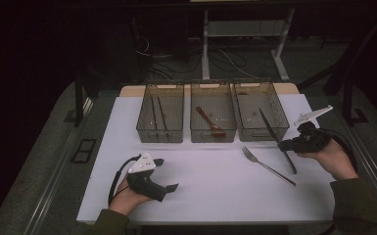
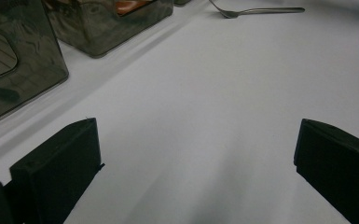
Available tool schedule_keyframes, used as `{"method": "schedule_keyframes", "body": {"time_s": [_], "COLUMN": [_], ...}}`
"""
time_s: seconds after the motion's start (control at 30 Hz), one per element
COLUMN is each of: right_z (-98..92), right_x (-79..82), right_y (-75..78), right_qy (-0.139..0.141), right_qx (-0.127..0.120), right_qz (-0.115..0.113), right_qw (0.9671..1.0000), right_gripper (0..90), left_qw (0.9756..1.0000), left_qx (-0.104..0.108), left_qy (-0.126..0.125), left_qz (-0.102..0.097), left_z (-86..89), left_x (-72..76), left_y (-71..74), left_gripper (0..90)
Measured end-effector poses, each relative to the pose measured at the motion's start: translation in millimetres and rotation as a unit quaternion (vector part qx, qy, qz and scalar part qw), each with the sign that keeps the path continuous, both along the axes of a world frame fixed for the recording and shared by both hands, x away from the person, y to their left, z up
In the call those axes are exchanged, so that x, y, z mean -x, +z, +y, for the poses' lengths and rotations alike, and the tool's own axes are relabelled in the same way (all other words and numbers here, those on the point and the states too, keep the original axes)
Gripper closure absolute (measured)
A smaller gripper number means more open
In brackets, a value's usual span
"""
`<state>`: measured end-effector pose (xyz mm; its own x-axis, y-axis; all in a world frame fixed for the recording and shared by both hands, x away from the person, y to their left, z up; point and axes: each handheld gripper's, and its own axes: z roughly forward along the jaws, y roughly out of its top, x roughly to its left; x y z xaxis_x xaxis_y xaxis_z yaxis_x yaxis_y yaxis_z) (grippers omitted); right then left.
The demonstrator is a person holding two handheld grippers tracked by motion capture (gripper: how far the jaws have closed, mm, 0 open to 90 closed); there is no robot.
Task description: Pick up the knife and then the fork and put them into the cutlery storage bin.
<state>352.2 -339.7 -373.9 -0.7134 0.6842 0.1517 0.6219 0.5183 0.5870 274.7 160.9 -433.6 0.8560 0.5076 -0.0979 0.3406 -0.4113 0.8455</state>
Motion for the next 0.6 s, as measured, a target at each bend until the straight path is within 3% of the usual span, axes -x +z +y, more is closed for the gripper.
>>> {"method": "schedule_keyframes", "body": {"time_s": [0.33,0.6], "right_z": [-6.0,-6.7], "right_x": [-6.8,-18.4], "right_y": [12.1,30.4], "right_qy": [-0.023,-0.037], "right_qx": [-0.027,-0.043], "right_qz": [-0.021,-0.045], "right_qw": [0.9991,0.9974], "right_gripper": [79.5,79.5], "left_qw": [1.0000,1.0000], "left_qx": [0.002,0.003], "left_qy": [0.004,0.004], "left_qz": [0.003,0.004], "left_z": [0.8,1.9], "left_x": [-1.8,-4.7], "left_y": [-1.0,-1.4], "left_gripper": [0.0,0.0]}}
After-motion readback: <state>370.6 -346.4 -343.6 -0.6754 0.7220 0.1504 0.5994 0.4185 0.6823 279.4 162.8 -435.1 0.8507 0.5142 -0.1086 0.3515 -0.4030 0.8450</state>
